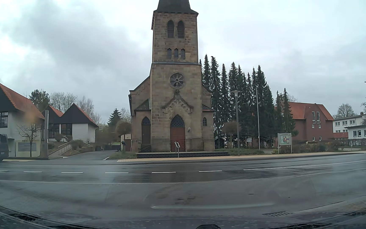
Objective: Follow the waypoints while adhering to traffic rules and regulations
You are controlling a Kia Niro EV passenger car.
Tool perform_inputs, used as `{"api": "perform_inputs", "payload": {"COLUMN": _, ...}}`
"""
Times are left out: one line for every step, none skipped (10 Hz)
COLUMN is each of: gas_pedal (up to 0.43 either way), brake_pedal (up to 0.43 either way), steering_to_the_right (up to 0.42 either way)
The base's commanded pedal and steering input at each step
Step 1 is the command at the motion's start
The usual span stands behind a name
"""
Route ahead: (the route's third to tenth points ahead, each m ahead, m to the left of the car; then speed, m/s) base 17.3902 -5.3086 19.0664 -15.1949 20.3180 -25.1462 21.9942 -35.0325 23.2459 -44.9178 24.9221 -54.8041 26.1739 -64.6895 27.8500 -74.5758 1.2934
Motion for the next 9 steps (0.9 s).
{"api": "perform_inputs", "payload": {"gas_pedal": 0.000, "brake_pedal": 0.000, "steering_to_the_right": -0.013}}
{"api": "perform_inputs", "payload": {"gas_pedal": 0.000, "brake_pedal": 0.000, "steering_to_the_right": -0.014}}
{"api": "perform_inputs", "payload": {"gas_pedal": 0.000, "brake_pedal": 0.000, "steering_to_the_right": -0.014}}
{"api": "perform_inputs", "payload": {"gas_pedal": 0.000, "brake_pedal": 0.000, "steering_to_the_right": -0.016}}
{"api": "perform_inputs", "payload": {"gas_pedal": 0.000, "brake_pedal": 0.000, "steering_to_the_right": -0.019}}
{"api": "perform_inputs", "payload": {"gas_pedal": 0.000, "brake_pedal": 0.000, "steering_to_the_right": -0.023}}
{"api": "perform_inputs", "payload": {"gas_pedal": 0.000, "brake_pedal": 0.000, "steering_to_the_right": -0.025}}
{"api": "perform_inputs", "payload": {"gas_pedal": 0.000, "brake_pedal": 0.000, "steering_to_the_right": -0.025}}
{"api": "perform_inputs", "payload": {"gas_pedal": 0.000, "brake_pedal": 0.000, "steering_to_the_right": -0.025}}
